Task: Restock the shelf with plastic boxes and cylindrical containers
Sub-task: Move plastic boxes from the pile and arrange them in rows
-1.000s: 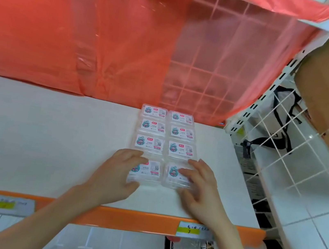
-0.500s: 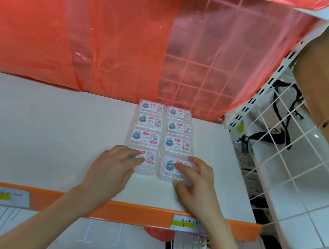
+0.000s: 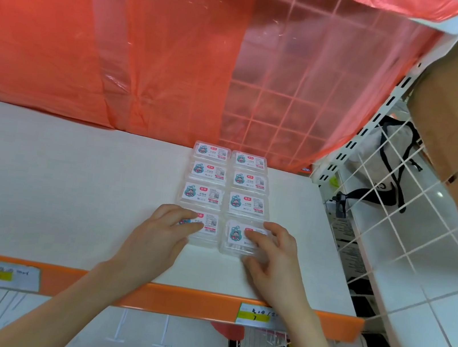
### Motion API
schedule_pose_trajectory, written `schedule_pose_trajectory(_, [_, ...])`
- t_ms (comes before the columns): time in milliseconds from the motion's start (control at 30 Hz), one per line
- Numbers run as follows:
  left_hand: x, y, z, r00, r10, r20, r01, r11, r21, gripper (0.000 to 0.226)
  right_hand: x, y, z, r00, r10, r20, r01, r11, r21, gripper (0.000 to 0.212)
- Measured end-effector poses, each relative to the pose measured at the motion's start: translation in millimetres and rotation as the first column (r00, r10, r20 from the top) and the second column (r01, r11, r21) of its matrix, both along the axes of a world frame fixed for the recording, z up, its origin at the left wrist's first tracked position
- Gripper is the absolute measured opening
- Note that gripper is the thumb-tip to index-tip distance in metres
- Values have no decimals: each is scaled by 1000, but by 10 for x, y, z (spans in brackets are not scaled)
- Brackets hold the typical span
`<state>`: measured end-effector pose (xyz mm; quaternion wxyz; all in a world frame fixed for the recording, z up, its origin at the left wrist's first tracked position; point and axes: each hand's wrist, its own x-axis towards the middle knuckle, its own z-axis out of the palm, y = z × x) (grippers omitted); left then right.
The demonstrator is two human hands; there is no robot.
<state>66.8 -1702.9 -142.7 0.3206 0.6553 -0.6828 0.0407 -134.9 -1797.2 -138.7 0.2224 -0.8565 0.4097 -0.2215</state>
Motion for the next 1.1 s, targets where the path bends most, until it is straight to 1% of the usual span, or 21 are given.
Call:
schedule_pose_trajectory(300, [-4,11,1,1000,11,20,-11,1000,11,45,23,-23,31,999,1,-36,-1,1000,10,44])
schedule_pose_trajectory(433, [-2,17,17,999,12,31,-13,999,30,43,47,-46,58,997,8,-76,-8,1000,-2,44])
schedule_pose_trajectory(567, [0,14,27,999,4,40,-6,999,54,43,46,-39,67,996,3,-84,-3,1000,-5,43])
schedule_pose_trajectory(733, [4,14,62,996,-5,84,-3,996,87,30,52,-15,69,995,6,-100,-9,1000,-27,44])
schedule_pose_trajectory(867, [13,3,144,995,-23,95,8,989,151,32,118,21,132,995,8,-101,-17,997,-79,46])
schedule_pose_trajectory(967, [72,8,215,996,10,86,-26,981,193,34,288,57,229,994,-2,-109,-16,987,-160,42])
schedule_pose_trajectory(1033, [142,43,269,997,63,52,-73,967,245,41,447,77,292,991,2,-131,-30,976,-217,42])
schedule_pose_trajectory(1100, [244,105,320,990,130,55,-140,947,288,54,648,110,338,987,34,-155,-73,964,-256,41])
